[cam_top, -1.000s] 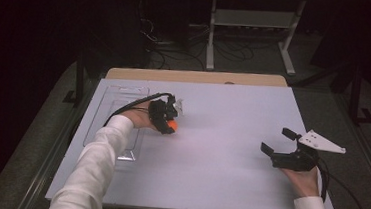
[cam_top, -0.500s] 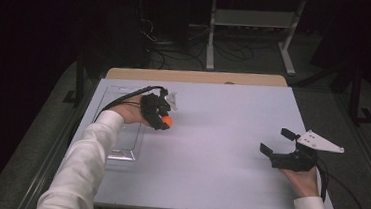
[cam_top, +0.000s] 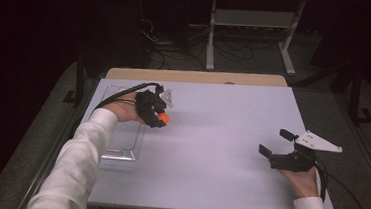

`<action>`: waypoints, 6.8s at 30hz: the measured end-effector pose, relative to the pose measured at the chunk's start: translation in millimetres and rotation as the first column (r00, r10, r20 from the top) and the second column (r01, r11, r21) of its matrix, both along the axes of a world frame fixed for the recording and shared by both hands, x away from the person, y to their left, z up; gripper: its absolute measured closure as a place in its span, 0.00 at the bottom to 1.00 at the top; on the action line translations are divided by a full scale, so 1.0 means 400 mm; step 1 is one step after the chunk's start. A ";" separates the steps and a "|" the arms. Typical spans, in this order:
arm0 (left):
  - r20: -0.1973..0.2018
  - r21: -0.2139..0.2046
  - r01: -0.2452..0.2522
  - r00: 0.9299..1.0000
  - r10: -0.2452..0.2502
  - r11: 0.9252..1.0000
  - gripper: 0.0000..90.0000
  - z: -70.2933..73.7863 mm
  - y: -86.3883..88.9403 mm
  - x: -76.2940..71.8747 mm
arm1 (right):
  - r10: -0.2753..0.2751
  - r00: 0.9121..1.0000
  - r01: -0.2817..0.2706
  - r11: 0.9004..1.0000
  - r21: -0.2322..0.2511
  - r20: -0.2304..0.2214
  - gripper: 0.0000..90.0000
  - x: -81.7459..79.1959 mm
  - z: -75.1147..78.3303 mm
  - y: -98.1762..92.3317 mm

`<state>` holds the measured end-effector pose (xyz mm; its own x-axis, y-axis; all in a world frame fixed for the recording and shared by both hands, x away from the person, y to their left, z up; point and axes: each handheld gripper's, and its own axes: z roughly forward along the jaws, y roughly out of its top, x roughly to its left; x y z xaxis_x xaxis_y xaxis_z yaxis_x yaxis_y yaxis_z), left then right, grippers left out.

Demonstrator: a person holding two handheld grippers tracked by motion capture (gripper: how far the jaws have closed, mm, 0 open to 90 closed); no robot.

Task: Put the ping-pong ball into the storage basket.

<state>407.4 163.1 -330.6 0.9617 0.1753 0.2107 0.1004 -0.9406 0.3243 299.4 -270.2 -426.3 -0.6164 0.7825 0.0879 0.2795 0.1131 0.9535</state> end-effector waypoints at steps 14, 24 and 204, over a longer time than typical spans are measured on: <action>0.022 0.004 -0.026 0.999 0.026 1.000 0.56 0.041 0.033 -0.018 | 0.001 1.000 -0.001 1.000 -0.006 -0.004 0.00 0.000 -0.001 0.001; 0.035 0.002 -0.042 0.999 0.042 0.999 0.56 0.076 0.062 -0.035 | -0.001 1.000 0.001 1.000 -0.012 0.000 0.00 -0.001 -0.001 0.001; -0.150 0.236 -0.010 0.988 0.046 0.972 0.56 -0.122 0.174 -0.088 | -0.005 1.000 0.005 1.000 -0.023 -0.014 0.00 -0.004 -0.003 -0.002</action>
